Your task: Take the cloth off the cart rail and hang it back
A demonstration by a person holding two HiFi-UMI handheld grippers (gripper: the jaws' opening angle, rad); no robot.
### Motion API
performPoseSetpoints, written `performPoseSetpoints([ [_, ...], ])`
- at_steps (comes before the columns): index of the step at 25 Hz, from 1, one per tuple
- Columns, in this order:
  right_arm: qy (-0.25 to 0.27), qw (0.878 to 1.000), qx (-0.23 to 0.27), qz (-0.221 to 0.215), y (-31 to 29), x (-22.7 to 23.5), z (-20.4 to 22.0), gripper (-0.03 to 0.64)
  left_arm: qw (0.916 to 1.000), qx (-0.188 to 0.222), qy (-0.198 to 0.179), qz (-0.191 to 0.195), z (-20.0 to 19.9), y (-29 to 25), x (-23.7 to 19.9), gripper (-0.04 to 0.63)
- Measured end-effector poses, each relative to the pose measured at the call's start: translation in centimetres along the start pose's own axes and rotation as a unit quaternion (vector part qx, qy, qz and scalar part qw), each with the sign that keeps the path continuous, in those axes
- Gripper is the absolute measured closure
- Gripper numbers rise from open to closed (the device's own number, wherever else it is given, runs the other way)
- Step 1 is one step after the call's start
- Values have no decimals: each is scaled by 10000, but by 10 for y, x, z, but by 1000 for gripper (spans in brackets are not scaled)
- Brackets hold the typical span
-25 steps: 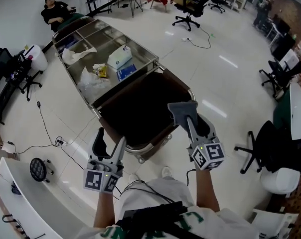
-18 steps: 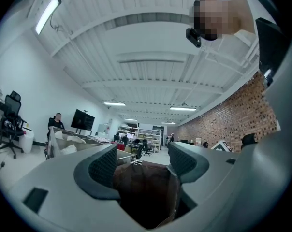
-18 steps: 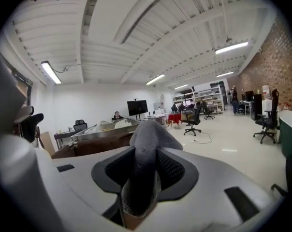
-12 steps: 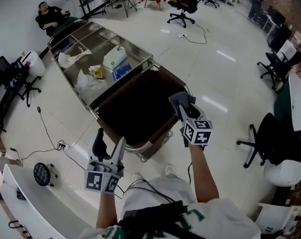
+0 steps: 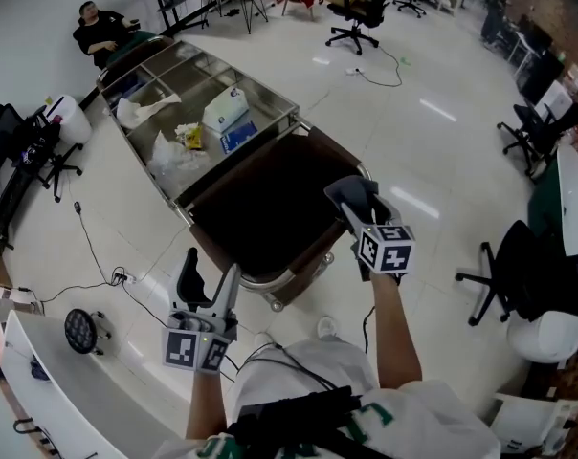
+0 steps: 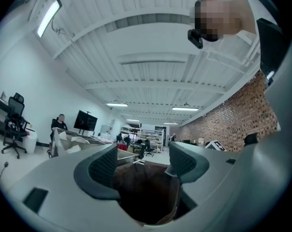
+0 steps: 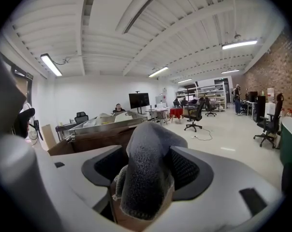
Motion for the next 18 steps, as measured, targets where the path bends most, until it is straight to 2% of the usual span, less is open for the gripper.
performPoseSetpoints([
  [8,-5,9993,339,-147,21,-2,-4,282,10000,-77,40,23,6,0,5,276],
  [11,-86,9951,949,-266,40,-11,-26,282,9999,-62,-45,97,5,-3,10,276],
  [14,-61,9829,1818,-294,68,-22,-58,282,9998,-54,-108,173,2,-8,18,276],
  [16,200,9722,2296,-406,85,-39,-74,282,9997,-55,-121,203,0,-9,22,276],
  [18,667,9625,2546,-656,96,-65,-85,285,9994,-106,-139,301,-4,-12,32,276],
])
Point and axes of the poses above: the fingertips, and each gripper's own axes: y backward along the fingers, x to its right, z out of its underside, the point moved 1 cm from there along y, backward along the fingers, and after that the axes turned 8 degrees about -z, right-handed, at the moved point
